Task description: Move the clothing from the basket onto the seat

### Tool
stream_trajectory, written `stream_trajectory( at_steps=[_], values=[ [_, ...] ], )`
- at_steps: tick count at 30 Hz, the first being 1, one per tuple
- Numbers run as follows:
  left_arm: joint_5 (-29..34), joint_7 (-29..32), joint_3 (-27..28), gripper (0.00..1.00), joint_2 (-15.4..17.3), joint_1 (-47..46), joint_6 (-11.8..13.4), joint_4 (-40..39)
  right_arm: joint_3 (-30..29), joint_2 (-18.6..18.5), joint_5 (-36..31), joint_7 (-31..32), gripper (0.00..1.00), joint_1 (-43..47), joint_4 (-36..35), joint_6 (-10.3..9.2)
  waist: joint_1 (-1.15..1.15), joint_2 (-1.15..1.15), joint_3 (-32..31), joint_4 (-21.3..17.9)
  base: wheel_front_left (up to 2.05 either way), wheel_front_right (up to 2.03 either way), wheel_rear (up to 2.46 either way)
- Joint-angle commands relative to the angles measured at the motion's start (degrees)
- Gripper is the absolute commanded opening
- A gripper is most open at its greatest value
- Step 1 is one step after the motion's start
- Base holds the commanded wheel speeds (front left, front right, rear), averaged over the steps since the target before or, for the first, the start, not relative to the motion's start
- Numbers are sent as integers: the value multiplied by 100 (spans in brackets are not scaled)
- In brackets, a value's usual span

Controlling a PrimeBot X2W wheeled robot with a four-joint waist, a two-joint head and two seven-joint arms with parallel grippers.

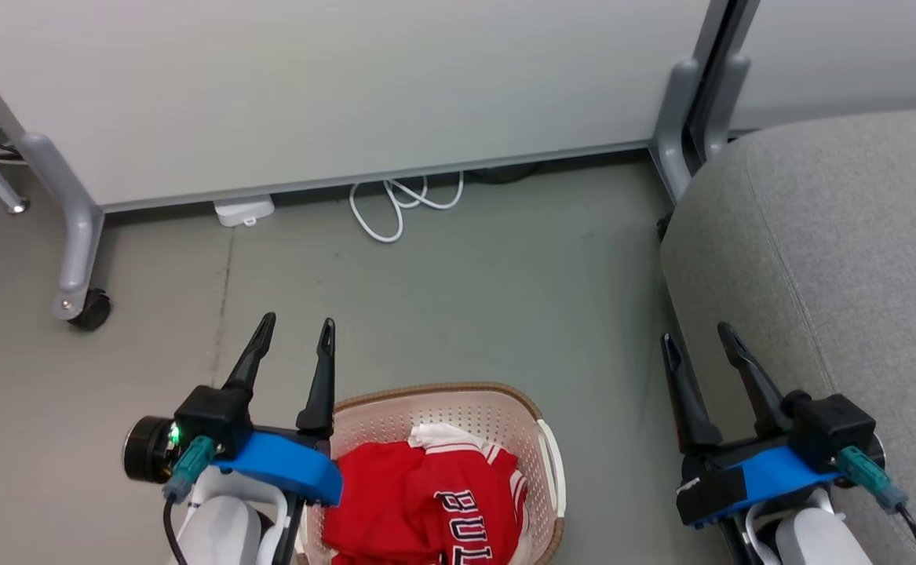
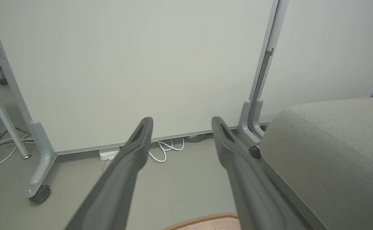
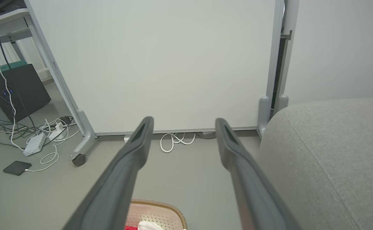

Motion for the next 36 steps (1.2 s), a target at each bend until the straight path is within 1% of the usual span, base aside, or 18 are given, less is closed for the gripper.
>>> stream_trajectory(
  at_steps=[1, 7, 11, 19, 28, 31, 36],
  values=[
    [0, -16, -83, 100, 91, -218, -10, 75, 28, -21, -25, -22, 100, -155, -58, 2, 0, 0, 321, -240, 0, 0, 0],
    [-102, -16, -653, 100, 433, -923, -10, 574, 111, -20, 22, -22, 100, -605, -233, 3, 0, 0, 1077, -607, 0, 0, 0],
    [-143, -16, -1141, 100, 672, -1395, -11, 1029, 154, -16, 82, -21, 100, -923, -338, 2, 0, 0, 1551, -815, 0, 0, 0],
    [-471, -16, -2135, 100, 995, -2286, -10, 2031, 252, -14, 211, -21, 100, -1443, -602, 3, 0, 0, 2412, -1136, 0, 0, 0],
    [-868, -15, -3398, 100, 1221, -3041, -11, 3101, 370, -15, 315, -21, 100, -1830, -824, 3, 0, 0, 3220, -1316, 0, 0, 0],
    [-1021, 36, -3895, 100, 1262, -3236, -11, 3442, 394, -15, 332, -21, 100, -1936, -864, 2, 0, 0, 3425, -1341, 0, 0, 0],
    [-1313, 135, -4571, 100, 1390, -3450, -11, 3824, 435, -15, 362, -21, 100, -2084, -924, 2, 0, 0, 3717, -1370, 0, 0, 0]
  ],
)
